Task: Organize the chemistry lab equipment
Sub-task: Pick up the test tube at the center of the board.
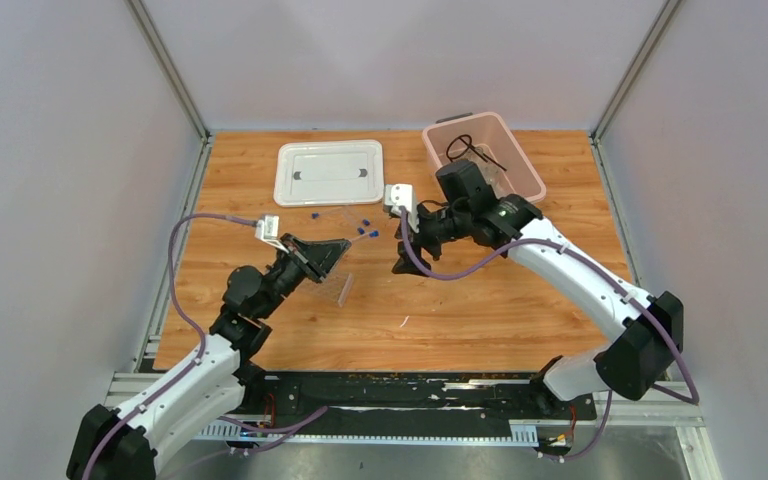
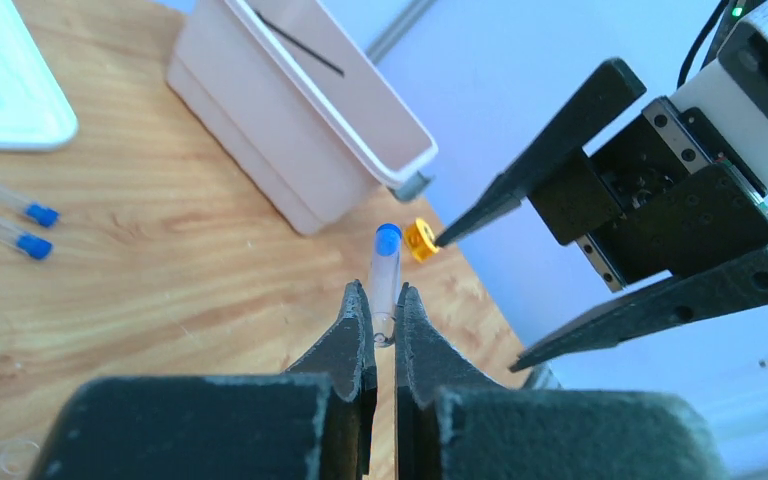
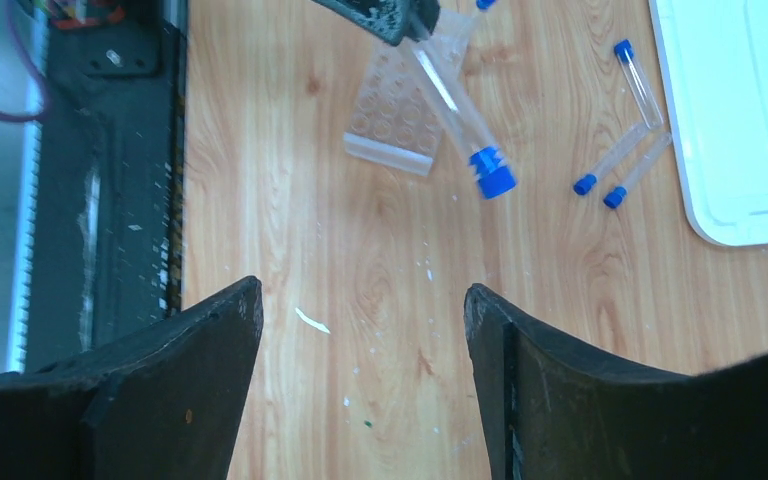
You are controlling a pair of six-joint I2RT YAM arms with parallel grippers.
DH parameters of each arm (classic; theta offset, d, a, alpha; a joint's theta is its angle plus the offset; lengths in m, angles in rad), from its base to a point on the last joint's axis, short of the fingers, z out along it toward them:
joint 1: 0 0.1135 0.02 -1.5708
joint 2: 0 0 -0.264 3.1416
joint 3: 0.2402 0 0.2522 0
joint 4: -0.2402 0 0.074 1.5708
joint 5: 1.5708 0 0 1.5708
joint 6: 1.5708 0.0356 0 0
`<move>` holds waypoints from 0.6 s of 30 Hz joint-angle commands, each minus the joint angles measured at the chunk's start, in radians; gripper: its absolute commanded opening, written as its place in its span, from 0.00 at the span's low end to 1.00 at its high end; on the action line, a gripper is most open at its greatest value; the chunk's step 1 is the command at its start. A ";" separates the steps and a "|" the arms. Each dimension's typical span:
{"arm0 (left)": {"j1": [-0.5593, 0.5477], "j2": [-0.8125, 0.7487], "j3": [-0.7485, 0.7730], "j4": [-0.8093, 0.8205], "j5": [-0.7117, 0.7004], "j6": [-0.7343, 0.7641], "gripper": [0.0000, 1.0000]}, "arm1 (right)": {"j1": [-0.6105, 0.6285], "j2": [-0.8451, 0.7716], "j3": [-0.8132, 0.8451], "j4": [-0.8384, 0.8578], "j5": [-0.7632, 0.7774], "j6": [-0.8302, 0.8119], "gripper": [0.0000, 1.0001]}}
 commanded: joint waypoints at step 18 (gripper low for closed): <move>-0.261 0.148 0.030 0.430 -0.571 0.219 0.00 | -0.190 0.009 -0.294 1.147 -0.381 1.429 0.76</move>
